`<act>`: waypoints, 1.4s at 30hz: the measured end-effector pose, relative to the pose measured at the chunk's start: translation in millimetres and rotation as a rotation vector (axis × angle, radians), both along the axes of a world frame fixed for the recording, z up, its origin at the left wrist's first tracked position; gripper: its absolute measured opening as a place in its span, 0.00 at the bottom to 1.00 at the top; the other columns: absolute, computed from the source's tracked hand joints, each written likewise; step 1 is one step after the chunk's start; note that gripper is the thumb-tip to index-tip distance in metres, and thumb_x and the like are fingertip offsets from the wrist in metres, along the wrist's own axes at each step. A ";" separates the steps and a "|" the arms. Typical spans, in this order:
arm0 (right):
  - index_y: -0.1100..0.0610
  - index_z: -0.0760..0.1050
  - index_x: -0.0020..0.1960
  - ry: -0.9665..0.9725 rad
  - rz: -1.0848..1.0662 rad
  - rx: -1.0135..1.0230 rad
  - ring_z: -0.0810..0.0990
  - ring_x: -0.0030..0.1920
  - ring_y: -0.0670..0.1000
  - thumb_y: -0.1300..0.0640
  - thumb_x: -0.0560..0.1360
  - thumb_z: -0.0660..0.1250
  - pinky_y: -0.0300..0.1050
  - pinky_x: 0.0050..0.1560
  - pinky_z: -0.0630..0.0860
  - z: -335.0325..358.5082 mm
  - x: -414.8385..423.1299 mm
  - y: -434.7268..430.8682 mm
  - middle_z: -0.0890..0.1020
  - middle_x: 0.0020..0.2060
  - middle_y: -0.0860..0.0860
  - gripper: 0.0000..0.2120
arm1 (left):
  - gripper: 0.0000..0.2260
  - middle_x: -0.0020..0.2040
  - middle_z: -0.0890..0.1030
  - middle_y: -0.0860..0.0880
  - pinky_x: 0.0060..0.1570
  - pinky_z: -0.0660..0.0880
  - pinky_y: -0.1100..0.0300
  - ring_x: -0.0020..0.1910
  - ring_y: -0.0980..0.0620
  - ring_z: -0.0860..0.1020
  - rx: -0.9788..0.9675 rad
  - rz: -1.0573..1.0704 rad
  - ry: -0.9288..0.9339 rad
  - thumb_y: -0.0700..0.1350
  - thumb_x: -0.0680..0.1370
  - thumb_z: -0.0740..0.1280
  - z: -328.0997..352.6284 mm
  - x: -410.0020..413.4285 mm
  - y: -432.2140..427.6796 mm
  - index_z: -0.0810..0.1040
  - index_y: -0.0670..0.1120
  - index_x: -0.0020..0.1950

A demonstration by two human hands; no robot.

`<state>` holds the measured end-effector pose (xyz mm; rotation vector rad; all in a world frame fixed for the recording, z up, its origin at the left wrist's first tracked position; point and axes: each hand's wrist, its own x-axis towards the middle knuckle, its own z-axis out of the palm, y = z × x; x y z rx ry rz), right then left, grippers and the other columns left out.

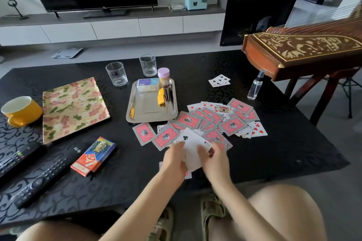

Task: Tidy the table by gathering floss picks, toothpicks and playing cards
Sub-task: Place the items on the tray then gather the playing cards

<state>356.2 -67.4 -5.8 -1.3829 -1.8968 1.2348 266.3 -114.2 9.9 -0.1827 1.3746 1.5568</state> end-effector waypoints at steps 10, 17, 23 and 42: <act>0.58 0.76 0.45 0.362 0.192 -0.737 0.77 0.34 0.49 0.51 0.79 0.62 0.42 0.34 0.72 20.3 10.4 6.6 0.79 0.35 0.52 0.11 | 0.11 0.47 0.83 0.42 0.54 0.74 0.51 0.49 0.44 0.79 0.141 -0.189 0.093 0.42 0.77 0.65 5.8 -7.4 -3.3 0.76 0.39 0.57; 0.59 0.71 0.62 -0.700 -0.030 0.284 0.75 0.57 0.54 0.37 0.71 0.67 0.45 0.51 0.73 -6.1 21.8 69.4 0.78 0.56 0.55 0.30 | 0.09 0.42 0.78 0.42 0.40 0.76 0.50 0.36 0.45 0.78 0.115 -0.049 0.121 0.41 0.79 0.61 15.4 -35.0 0.7 0.72 0.47 0.59; 0.58 0.70 0.61 -0.754 0.115 0.068 0.78 0.56 0.54 0.42 0.66 0.74 0.48 0.51 0.76 -16.7 4.1 85.0 0.79 0.56 0.53 0.31 | 0.14 0.38 0.74 0.44 0.49 0.77 0.46 0.33 0.45 0.79 0.175 -0.133 0.118 0.46 0.81 0.59 8.0 -44.2 -4.8 0.70 0.56 0.66; 0.53 0.73 0.66 -0.116 0.856 0.068 0.72 0.61 0.44 0.43 0.76 0.64 0.44 0.62 0.71 27.2 -22.1 3.7 0.74 0.62 0.46 0.22 | 0.13 0.50 0.77 0.38 0.44 0.78 0.47 0.44 0.42 0.79 0.077 0.005 0.169 0.35 0.81 0.53 -1.1 -64.9 -28.5 0.69 0.47 0.61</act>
